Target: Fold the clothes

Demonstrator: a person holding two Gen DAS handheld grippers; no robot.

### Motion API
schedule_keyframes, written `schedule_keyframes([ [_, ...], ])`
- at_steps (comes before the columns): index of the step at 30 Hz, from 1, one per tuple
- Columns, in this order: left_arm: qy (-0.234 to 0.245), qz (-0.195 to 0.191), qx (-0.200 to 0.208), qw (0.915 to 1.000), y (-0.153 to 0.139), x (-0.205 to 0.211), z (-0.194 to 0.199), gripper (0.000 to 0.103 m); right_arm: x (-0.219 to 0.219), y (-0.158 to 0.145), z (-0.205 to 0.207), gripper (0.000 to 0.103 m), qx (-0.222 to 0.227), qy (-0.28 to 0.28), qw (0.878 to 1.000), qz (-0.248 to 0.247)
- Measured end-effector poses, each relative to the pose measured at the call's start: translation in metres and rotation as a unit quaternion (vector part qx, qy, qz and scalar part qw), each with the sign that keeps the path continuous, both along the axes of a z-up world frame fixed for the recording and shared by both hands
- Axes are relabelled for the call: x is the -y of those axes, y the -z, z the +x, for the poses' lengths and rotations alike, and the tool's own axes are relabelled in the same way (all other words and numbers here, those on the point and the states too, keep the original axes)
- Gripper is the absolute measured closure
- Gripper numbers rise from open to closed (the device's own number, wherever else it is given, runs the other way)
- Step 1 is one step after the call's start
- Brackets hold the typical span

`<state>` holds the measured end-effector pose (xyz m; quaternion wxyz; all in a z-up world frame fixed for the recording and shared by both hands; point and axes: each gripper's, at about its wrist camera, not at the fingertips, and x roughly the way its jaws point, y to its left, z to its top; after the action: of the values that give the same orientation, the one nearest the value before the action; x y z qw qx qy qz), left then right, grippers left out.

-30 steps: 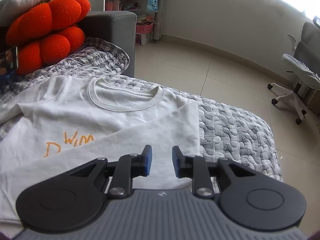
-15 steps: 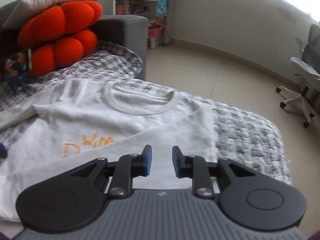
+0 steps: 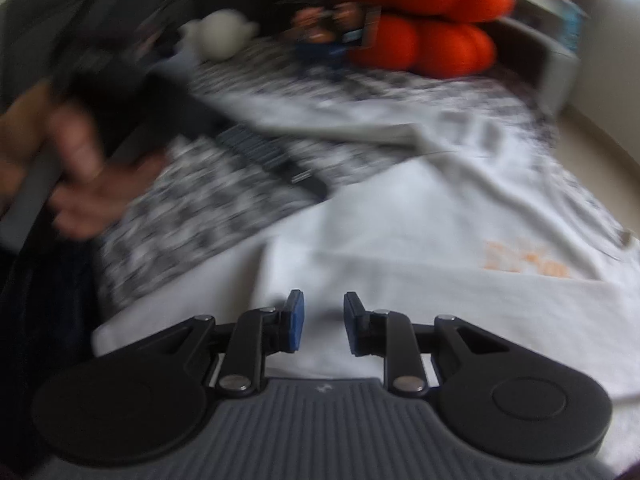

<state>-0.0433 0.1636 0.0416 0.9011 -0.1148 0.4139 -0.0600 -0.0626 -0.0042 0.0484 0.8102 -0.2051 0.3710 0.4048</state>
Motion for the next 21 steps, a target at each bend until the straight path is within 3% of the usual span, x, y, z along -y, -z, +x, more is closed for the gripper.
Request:
schedule_keyframes([
  [6,-0.079,0.013,-0.004,0.9968,0.000,-0.024,0.002,0.075,-0.019,0.001,-0.022,0.074,0.009,-0.052,0.998,-0.017],
  [10,-0.180,0.000,-0.005,0.9836,0.000,-0.059,-0.001,0.071,-0.017,-0.004,-0.023,0.075,-0.004,-0.060,0.998,0.003],
  [12,-0.241,-0.009,-0.005,0.9705,-0.001,-0.081,-0.007,0.071,-0.017,-0.009,-0.025,0.080,0.000,-0.058,0.998,0.014],
  [15,-0.317,-0.012,-0.005,0.9483,-0.001,-0.111,-0.021,0.070,-0.013,-0.015,-0.020,0.080,0.009,-0.038,0.999,0.024],
  [18,-0.410,-0.042,-0.023,0.9110,0.006,-0.144,-0.035,0.062,-0.009,-0.018,-0.015,0.080,0.014,-0.020,0.999,0.031],
  [21,-0.464,-0.084,-0.038,0.8812,0.016,-0.168,-0.046,0.062,-0.005,-0.022,-0.012,0.080,0.019,-0.012,0.999,0.039],
])
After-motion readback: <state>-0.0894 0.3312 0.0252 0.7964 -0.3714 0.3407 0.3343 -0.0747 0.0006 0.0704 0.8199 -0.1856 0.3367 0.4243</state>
